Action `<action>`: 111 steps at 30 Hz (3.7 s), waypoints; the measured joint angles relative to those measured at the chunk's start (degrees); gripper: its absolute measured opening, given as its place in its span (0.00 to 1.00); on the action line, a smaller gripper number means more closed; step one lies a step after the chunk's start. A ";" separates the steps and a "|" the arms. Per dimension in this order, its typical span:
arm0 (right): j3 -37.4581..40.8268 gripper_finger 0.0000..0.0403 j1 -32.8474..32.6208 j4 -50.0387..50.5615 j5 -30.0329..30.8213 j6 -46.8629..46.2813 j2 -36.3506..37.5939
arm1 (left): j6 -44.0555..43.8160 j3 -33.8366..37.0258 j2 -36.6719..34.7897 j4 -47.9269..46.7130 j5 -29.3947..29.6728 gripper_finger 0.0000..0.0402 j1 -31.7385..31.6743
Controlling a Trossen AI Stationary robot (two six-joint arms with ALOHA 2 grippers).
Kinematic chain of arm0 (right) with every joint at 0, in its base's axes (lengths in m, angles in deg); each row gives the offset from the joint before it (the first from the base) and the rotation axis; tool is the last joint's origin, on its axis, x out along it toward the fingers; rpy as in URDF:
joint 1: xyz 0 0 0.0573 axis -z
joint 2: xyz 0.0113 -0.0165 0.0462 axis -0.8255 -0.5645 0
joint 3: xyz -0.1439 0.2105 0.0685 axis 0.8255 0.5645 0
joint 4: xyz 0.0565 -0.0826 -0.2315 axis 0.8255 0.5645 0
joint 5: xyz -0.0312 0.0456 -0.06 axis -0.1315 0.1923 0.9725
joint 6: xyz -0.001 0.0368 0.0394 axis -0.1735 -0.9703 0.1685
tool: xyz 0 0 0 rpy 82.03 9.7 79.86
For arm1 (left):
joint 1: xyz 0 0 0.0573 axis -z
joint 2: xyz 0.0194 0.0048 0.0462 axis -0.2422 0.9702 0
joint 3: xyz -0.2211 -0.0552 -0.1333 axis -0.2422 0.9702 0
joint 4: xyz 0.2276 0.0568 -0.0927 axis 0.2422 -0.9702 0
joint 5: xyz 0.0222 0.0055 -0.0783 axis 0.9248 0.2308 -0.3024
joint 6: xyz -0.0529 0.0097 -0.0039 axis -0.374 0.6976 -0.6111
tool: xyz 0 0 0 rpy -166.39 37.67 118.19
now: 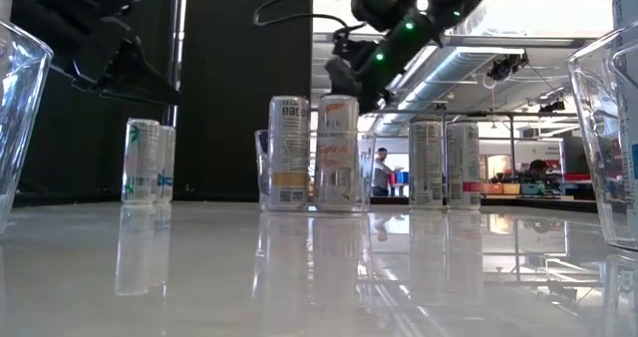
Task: Sort soda cans
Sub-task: Put the white yellow soda can into the top middle transparent bin, then put the left white pink soda can into the bottom left transparent bin
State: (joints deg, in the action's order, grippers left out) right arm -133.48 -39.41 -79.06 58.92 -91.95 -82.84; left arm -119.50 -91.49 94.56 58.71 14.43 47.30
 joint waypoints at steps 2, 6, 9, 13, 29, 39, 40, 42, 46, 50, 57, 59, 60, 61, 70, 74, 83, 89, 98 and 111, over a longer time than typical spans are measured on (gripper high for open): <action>2.76 0.61 0.28 -3.70 -2.28 -1.40 1.13 | 0.12 0.00 0.00 0.23 -0.65 0.80 -0.35; 5.82 0.61 0.39 -6.17 -3.10 -3.31 2.51 | 0.08 0.02 0.01 0.24 -1.07 0.80 -0.67; 6.42 0.61 0.42 -8.10 -4.80 -3.38 2.49 | -0.41 0.02 0.00 0.24 -1.10 0.80 -0.66; 6.15 0.65 0.39 -7.75 -5.70 -3.05 2.28 | -0.41 0.02 0.02 0.66 -1.12 0.80 -0.66; 6.06 0.69 1.28 -4.99 -9.45 -7.78 2.48 | -0.50 0.02 0.04 3.22 -1.62 0.80 -0.64; 6.12 0.81 1.79 -4.52 -15.18 -7.09 2.37 | -0.40 0.02 0.04 3.20 -1.62 0.80 -0.64; 5.91 0.82 1.94 -4.35 -15.92 -7.07 2.37 | -0.41 0.02 0.04 3.18 -1.62 0.80 -0.64; 5.16 0.84 2.18 -4.48 -16.00 -6.63 2.37 | -0.41 0.02 0.04 3.17 -1.62 0.80 -0.64; 2.45 0.85 2.12 -4.53 -14.59 -3.99 2.86 | -0.41 0.02 0.04 3.20 -1.62 0.80 -0.64; -1.21 0.85 2.12 -3.50 -14.18 -1.80 3.15 | -0.42 0.02 0.04 3.73 -2.34 0.80 -0.64; -4.71 0.85 -2.08 -2.14 2.06 5.65 8.85 | 3.14 -1.65 -2.58 4.22 -6.71 0.80 -2.68; -3.07 0.85 -4.60 -3.08 4.85 7.43 10.83 | 6.31 -3.15 -3.79 3.22 -7.41 0.80 -4.39; -1.81 0.85 -6.01 -3.51 5.50 7.66 11.58 | 7.63 -3.94 -4.65 1.90 -7.40 0.80 -5.66; -0.44 0.85 -7.31 -4.46 5.76 7.72 12.30 | 8.73 -4.83 -5.85 0.02 -7.16 0.80 -7.14; 10.92 0.85 -17.37 -6.63 12.28 2.00 16.93 | 21.31 -17.05 -12.25 -12.21 -17.81 0.80 -31.48; 13.45 0.85 -20.17 -7.71 17.94 1.88 17.07 | 23.09 -27.31 -8.55 -27.48 -24.45 0.80 -42.02; 13.71 0.85 -23.57 -2.42 30.01 1.76 17.10 | 20.09 -41.56 -0.73 -54.94 -29.42 0.80 -52.55; 13.71 0.85 -23.78 4.78 29.85 -4.21 17.10 | 21.53 -39.67 -2.54 -55.21 -40.07 0.80 -59.14; 13.69 0.85 -24.49 9.32 29.52 -8.60 17.10 | 21.79 -36.02 -2.64 -57.61 -44.55 0.80 -71.77; 13.67 0.85 -26.06 7.89 29.34 -8.72 17.10 | 30.57 -33.00 2.67 -50.47 -50.37 0.80 -86.30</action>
State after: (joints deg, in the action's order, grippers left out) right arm -119.81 -65.46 -71.17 88.26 -100.67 -65.74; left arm -88.93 -124.49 97.23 8.24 -35.94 -39.00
